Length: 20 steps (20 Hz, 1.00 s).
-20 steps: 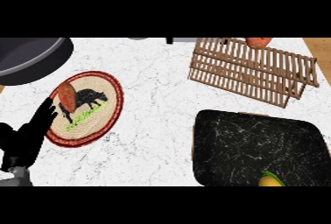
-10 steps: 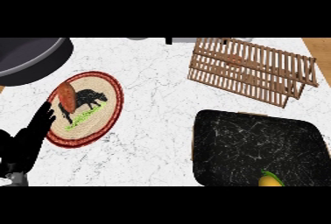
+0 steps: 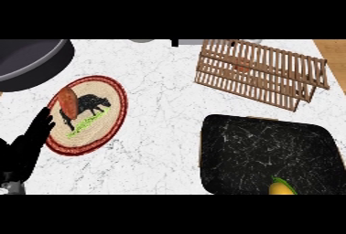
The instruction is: Pick the squash from the tray and place it in the tiered shelf
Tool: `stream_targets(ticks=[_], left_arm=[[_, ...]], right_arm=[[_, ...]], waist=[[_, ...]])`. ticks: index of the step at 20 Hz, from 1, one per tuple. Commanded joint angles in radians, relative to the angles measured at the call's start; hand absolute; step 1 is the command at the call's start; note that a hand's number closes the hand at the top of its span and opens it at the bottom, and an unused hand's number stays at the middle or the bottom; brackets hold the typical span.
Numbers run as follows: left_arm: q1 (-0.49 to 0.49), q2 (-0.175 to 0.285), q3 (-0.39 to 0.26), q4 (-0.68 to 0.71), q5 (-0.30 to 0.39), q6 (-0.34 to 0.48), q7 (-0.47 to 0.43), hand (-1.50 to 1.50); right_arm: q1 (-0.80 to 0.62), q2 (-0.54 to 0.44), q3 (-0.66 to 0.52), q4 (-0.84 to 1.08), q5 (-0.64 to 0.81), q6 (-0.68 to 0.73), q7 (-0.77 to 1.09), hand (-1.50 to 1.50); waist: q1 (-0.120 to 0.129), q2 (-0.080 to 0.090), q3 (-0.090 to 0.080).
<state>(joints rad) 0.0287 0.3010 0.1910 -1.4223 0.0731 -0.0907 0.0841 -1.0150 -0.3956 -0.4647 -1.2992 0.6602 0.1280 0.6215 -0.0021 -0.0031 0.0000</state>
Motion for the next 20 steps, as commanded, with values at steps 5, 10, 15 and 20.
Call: stream_targets(ticks=[5, 10, 15, 20], left_arm=[[0.023, -0.025, -0.007, -0.01, -0.02, 0.019, 0.001, 0.0], [0.011, 0.017, 0.033, -0.015, 0.018, -0.016, 0.033, 0.0], [0.019, -0.018, 0.018, -0.011, -0.001, 0.008, 0.007, 0.0], [0.048, -0.011, 0.046, -0.006, 0.013, 0.0, -0.014, 0.0]], right_arm=[[0.033, -0.124, -0.176, -0.245, -0.236, 0.136, 0.115, -1.5], [0.111, -0.298, -0.329, -0.348, -0.341, 0.281, 0.23, -1.5], [0.167, -0.507, -0.518, -0.308, -0.531, 0.505, 0.311, -1.5], [0.302, -0.658, -0.738, -0.225, -0.698, 0.683, 0.293, -1.5]], waist=[[-0.017, -0.006, 0.0], [-0.04, -0.01, 0.001], [-0.046, -0.01, 0.001], [-0.058, -0.013, 0.001]])
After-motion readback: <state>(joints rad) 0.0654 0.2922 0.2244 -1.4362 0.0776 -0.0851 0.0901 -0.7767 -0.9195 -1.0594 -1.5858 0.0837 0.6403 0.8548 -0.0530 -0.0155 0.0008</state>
